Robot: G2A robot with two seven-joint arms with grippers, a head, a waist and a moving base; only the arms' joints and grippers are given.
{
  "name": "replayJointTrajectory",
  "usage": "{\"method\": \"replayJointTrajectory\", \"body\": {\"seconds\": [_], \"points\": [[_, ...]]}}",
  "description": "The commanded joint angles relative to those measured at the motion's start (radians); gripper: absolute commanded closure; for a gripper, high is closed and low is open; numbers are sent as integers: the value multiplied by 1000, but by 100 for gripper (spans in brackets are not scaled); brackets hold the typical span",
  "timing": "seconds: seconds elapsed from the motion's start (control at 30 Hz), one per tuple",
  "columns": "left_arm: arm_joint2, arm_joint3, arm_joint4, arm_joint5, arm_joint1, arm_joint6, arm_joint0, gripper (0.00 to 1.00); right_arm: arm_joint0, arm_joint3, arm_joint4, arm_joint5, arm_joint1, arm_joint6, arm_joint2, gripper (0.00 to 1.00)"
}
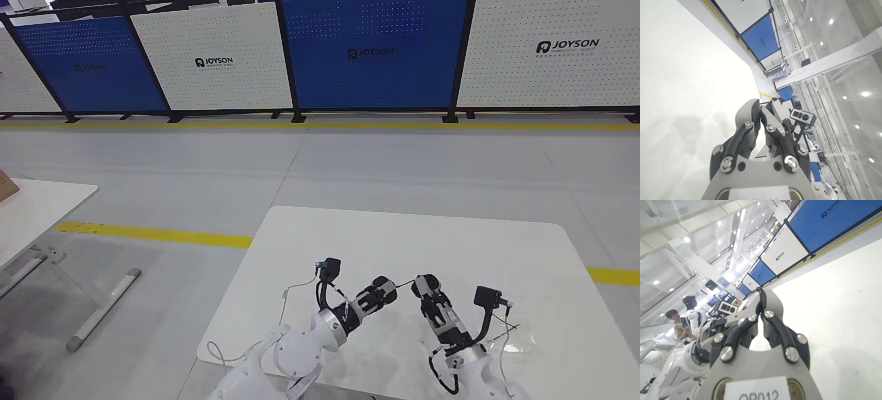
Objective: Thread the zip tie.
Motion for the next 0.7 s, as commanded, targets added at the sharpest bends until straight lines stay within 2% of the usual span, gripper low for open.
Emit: {"method": "replayJointTrajectory", "body": {"seconds": [0.0,0.17,0.2,0.23,0.67], "points": [[-1,0,0,-2,0,-1,1,100,0,0,1,-1,0,4,2,100],[-4,7,3,6,1,-10,0,99,-5,-2,0,-8,1,-12,7,100],[-3,8,12,11,1,-10,-1,76,-7,-2,-1,-7,1,-17,8,100],[-2,7,16,13,1,-9,-1,71,-8,-3,-5,-3,1,-22,9,100],[-10,9,11,0,0,8,7,88,-8,-4,-32,27,-2,-50,6,100]]}}
